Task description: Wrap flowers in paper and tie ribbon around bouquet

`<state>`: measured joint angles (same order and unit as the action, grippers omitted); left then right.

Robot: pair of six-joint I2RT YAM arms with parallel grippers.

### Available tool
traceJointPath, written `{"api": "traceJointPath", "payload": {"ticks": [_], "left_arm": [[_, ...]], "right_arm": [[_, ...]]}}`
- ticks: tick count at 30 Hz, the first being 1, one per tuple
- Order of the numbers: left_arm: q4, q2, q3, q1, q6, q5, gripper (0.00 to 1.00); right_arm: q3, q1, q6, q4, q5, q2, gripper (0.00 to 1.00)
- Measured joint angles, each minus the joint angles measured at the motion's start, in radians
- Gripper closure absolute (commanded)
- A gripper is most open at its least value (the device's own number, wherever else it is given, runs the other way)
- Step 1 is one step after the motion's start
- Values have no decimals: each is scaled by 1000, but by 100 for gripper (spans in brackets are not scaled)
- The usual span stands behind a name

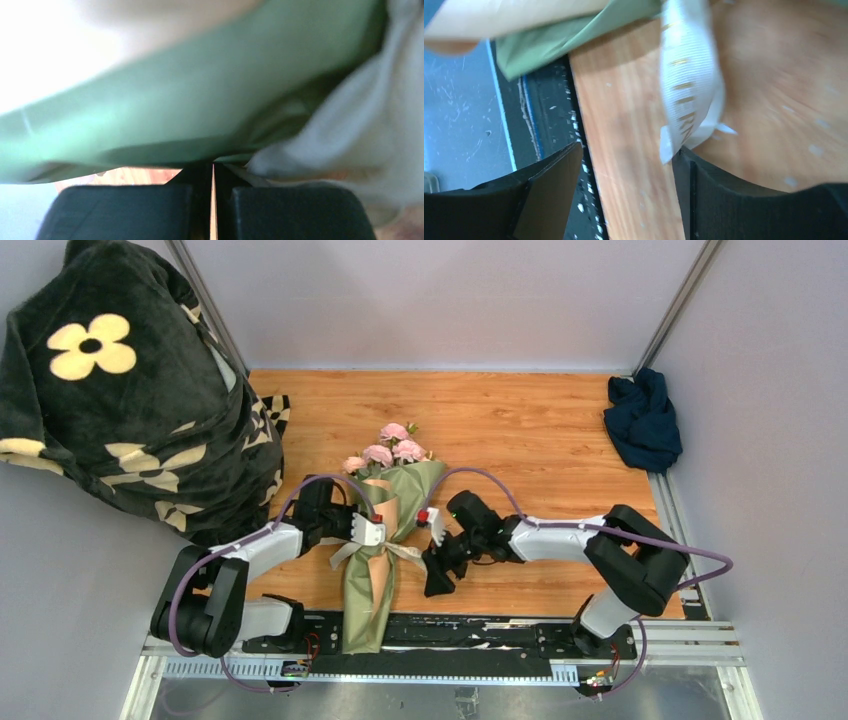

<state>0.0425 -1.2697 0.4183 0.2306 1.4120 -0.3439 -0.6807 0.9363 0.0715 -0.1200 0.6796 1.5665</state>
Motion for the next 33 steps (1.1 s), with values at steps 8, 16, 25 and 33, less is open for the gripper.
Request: {"api": "traceJointPath", "payload": {"ticks": [8,16,25,33], "left_arm": [[-61,-32,10,134,-91,39,100],[-168,-246,215,212,-101,65,57],[280,-22,352,224,-213,130,0],[627,187,547,-68,-679,224,0]], "right_arm": [[8,-287,79,-86,55,12,27],[-53,-423,125,-53,5,19,23],[-30,-787,58,233,-87,-352,21],[-60,-858,83,308,-379,-472,17]]}}
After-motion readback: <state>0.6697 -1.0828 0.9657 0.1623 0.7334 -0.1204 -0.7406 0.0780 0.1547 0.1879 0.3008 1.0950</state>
